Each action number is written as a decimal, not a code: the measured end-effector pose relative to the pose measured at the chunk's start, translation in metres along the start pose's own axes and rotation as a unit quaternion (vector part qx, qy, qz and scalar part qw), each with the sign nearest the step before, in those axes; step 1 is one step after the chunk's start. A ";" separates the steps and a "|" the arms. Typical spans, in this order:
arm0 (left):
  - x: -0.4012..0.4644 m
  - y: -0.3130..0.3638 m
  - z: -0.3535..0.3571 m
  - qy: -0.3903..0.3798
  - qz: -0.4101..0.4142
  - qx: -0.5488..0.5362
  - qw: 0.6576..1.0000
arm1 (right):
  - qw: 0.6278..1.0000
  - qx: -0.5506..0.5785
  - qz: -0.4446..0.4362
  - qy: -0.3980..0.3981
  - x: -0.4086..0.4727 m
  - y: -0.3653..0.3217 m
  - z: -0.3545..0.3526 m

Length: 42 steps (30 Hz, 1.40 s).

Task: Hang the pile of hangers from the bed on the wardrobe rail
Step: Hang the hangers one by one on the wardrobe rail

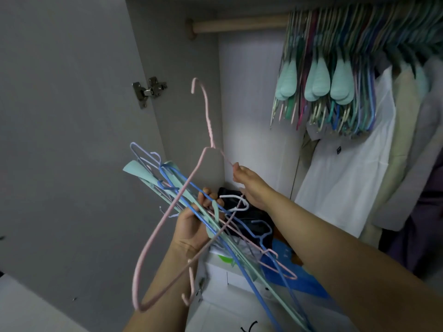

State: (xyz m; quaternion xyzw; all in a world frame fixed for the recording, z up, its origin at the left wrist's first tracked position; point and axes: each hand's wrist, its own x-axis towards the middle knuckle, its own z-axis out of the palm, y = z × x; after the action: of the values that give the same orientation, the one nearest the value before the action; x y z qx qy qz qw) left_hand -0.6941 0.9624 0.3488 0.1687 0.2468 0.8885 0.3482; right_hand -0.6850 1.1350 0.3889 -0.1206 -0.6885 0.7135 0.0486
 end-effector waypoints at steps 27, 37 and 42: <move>0.011 0.010 -0.004 0.121 0.022 0.017 0.992 | 0.984 -0.043 0.081 0.154 0.010 -0.008 -0.054; -0.003 -0.007 -0.053 0.177 -0.018 0.049 0.983 | 0.971 -0.130 0.100 0.175 0.007 0.044 -0.083; 0.005 -0.011 -0.067 0.194 -0.022 0.068 0.978 | 0.971 -0.062 0.125 0.196 0.007 0.053 -0.095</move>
State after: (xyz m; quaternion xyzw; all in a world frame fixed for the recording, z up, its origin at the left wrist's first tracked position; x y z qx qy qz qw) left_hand -0.7231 0.9512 0.2879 0.0112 0.3732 0.8777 0.3005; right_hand -0.6640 1.2262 0.3334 -0.3460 -0.6876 0.6327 0.0849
